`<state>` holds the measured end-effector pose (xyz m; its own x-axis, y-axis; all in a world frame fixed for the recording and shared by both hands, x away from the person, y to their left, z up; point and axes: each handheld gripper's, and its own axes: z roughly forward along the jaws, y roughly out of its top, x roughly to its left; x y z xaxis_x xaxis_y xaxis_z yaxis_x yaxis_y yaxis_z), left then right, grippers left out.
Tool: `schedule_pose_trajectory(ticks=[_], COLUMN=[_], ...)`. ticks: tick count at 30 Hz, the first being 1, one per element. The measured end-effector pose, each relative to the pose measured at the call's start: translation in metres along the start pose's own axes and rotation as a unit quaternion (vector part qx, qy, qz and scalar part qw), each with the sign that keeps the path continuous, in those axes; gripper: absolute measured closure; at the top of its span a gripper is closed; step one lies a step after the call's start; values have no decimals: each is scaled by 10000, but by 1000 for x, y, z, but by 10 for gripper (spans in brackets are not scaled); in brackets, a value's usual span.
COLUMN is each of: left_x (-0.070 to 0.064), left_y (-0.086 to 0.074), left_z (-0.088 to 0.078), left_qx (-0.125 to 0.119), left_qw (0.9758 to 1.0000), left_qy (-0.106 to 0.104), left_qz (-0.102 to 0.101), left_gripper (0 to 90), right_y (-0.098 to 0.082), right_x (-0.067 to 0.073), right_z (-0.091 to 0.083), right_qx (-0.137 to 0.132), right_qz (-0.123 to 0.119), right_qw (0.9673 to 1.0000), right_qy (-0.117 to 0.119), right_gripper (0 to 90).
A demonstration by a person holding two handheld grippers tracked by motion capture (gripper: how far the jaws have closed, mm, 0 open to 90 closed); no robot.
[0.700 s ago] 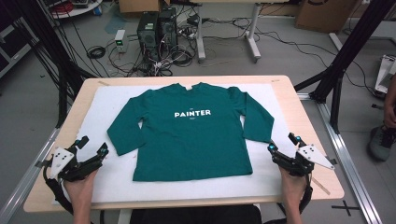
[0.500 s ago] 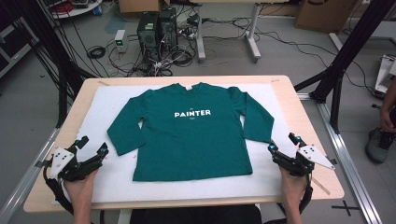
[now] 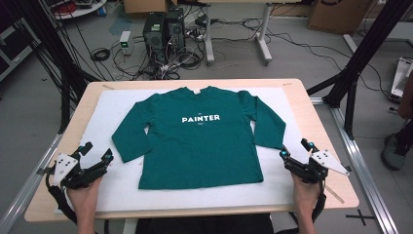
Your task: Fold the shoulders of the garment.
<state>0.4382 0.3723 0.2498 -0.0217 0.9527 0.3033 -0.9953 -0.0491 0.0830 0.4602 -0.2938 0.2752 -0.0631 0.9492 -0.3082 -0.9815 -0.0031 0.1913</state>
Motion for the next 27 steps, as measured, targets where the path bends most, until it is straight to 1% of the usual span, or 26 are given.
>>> schedule_pose_trajectory(ticks=[5,10,16,17,18,19,24,25,26,27], left_x=[0,-2,0,0,1,2,2,2,2,3], left_y=[0,1,1,2,2,2,2,2,2,3], left_z=[1,1,3,4,4,5,5,5,5,4], left_qx=[56,71,152,186,215,256,261,255,255,262], left_qw=[10000,9999,9998,9996,9995,9995,9996,9995,9995,9994], left_qy=[39,99,148,182,178,92,77,80,80,98], left_qz=[6,42,-24,-77,-112,-130,-120,-160,-160,-205], left_gripper=[242,242,242,242,243,243,243,263,272,273], right_y=[0,0,0,0,0,0,0,0,0,0], right_x=[0,0,0,0,0,0,0,0,0,0], right_z=[0,0,0,0,0,0,0,1,1,1], right_qx=[1,7,13,17,20,18,19,33,33,29], right_qz=[32,9,3,9,5,-7,6,19,19,14], right_qw=[10000,10000,10000,10000,10000,10000,10000,10000,10000,10000], right_qy=[8,15,7,-3,-5,-1,-5,-6,-6,-12], right_gripper=[205,205,205,205,205,205,205,205,205,205])
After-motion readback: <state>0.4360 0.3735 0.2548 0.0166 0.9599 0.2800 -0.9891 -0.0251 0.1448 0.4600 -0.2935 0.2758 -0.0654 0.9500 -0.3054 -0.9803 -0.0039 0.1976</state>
